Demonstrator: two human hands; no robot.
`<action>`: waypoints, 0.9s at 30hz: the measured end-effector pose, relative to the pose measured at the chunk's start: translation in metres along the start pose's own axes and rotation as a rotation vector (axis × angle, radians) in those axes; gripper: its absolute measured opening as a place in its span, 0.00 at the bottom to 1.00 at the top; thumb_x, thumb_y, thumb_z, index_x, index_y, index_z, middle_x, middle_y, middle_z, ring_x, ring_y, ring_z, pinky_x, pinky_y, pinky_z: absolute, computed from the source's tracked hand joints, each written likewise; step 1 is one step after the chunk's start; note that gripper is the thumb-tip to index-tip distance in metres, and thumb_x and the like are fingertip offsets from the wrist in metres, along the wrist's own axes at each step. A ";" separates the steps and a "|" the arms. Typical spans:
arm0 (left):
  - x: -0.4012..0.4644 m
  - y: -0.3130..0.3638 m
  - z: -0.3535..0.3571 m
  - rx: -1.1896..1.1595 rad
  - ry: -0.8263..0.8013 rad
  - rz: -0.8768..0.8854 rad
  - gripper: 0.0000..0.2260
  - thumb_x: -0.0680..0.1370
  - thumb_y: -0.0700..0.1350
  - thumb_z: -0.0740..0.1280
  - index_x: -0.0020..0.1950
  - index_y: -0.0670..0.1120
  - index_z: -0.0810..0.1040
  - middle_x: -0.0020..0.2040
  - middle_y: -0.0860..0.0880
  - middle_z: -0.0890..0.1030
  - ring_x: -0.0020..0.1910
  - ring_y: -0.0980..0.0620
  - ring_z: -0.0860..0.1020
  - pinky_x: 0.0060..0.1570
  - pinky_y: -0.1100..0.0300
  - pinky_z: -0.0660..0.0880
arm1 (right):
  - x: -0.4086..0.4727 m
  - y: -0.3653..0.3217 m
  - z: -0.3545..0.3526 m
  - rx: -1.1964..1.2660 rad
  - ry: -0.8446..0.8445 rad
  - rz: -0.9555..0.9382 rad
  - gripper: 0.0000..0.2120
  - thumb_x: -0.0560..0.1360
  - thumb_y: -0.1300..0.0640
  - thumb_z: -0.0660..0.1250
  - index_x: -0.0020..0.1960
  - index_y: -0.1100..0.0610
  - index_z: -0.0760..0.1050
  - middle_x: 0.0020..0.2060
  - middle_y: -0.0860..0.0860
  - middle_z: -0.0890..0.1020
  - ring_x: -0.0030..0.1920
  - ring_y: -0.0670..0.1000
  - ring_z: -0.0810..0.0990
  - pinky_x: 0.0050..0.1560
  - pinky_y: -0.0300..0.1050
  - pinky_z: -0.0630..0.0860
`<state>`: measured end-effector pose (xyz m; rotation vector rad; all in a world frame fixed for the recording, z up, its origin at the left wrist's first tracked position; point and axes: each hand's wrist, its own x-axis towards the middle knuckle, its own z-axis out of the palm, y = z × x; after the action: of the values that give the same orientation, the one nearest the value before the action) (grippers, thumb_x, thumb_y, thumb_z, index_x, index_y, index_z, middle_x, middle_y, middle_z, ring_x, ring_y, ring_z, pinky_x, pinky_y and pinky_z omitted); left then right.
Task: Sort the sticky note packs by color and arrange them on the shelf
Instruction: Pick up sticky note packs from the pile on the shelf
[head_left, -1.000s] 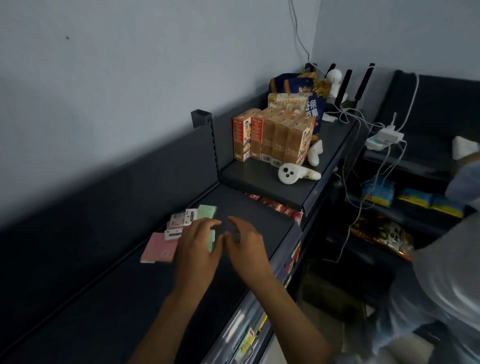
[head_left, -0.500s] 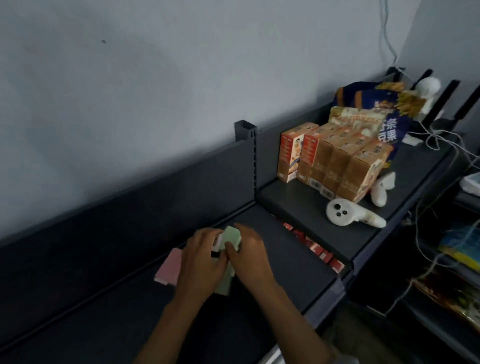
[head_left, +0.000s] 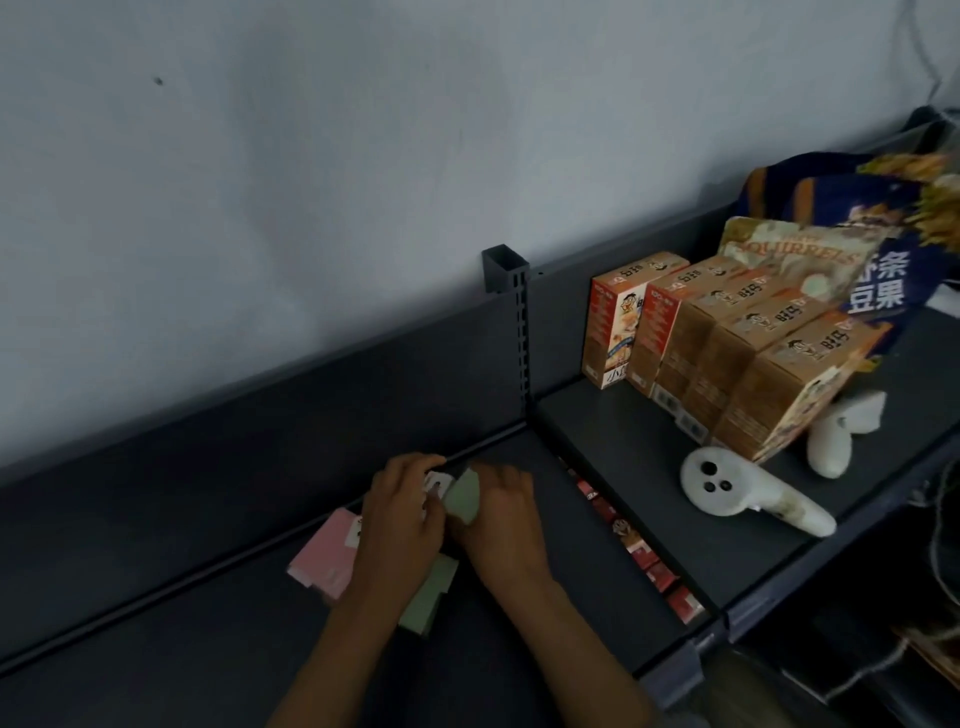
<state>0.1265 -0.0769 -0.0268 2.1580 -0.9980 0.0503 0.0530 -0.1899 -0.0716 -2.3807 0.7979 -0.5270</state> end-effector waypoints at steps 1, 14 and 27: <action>0.001 0.002 0.002 0.008 -0.002 0.015 0.25 0.75 0.30 0.64 0.67 0.53 0.75 0.63 0.57 0.74 0.59 0.56 0.72 0.62 0.53 0.73 | 0.000 0.003 -0.005 0.057 0.042 0.008 0.14 0.71 0.44 0.64 0.54 0.48 0.74 0.48 0.44 0.78 0.51 0.47 0.73 0.51 0.35 0.62; 0.012 0.042 0.017 -0.240 -0.114 0.014 0.14 0.82 0.49 0.65 0.67 0.61 0.74 0.60 0.64 0.77 0.60 0.61 0.77 0.61 0.51 0.76 | -0.006 0.004 -0.061 0.943 0.110 0.356 0.15 0.83 0.47 0.62 0.48 0.55 0.82 0.41 0.52 0.86 0.43 0.50 0.86 0.46 0.53 0.83; -0.011 0.047 -0.013 -0.199 0.098 -0.152 0.10 0.82 0.53 0.63 0.62 0.55 0.79 0.55 0.59 0.80 0.54 0.62 0.79 0.53 0.67 0.74 | -0.009 -0.026 -0.061 0.957 -0.043 0.168 0.21 0.83 0.43 0.59 0.40 0.54 0.81 0.37 0.50 0.83 0.39 0.47 0.82 0.39 0.43 0.79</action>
<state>0.0905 -0.0811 0.0075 2.0213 -0.7487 -0.0146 0.0255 -0.1905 -0.0108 -1.4270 0.5360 -0.6056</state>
